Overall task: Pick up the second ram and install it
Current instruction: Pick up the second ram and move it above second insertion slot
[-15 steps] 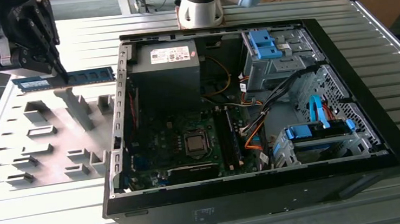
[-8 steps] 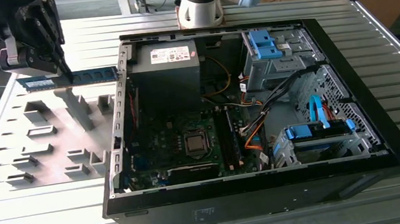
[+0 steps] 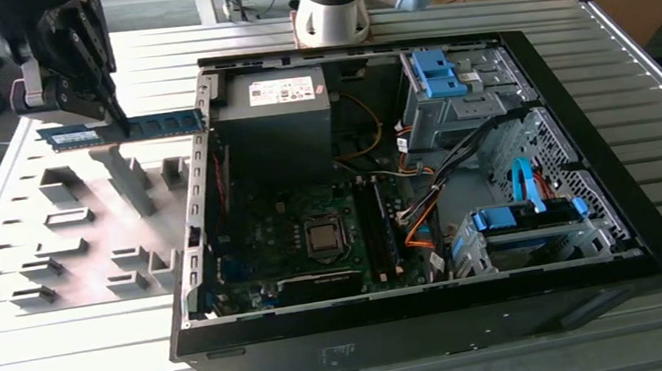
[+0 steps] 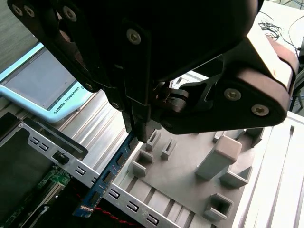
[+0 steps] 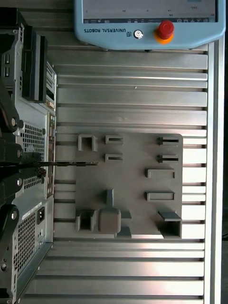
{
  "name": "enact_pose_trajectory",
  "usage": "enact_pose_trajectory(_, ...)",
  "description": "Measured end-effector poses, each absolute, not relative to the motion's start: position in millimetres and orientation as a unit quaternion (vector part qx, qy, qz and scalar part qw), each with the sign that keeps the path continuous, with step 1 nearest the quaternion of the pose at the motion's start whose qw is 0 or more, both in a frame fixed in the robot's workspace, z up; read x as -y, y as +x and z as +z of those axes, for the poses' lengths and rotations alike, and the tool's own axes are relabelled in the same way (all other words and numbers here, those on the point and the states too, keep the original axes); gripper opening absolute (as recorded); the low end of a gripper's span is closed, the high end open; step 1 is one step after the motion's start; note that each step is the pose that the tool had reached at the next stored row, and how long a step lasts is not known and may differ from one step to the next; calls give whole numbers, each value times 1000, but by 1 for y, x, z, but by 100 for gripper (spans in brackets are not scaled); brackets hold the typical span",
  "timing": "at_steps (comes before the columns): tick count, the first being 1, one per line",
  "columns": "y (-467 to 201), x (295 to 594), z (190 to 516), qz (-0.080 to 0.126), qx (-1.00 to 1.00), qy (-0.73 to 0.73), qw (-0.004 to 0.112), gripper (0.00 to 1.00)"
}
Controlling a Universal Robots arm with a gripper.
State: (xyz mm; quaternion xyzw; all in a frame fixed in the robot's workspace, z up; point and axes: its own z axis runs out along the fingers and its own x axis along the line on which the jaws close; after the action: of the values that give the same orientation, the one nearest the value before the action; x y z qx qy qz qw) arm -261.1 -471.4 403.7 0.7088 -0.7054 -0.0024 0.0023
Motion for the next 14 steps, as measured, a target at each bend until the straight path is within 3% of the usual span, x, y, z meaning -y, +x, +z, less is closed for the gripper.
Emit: enact_pose_trajectory(14,-226,471,404,-2,705,709,2,14)
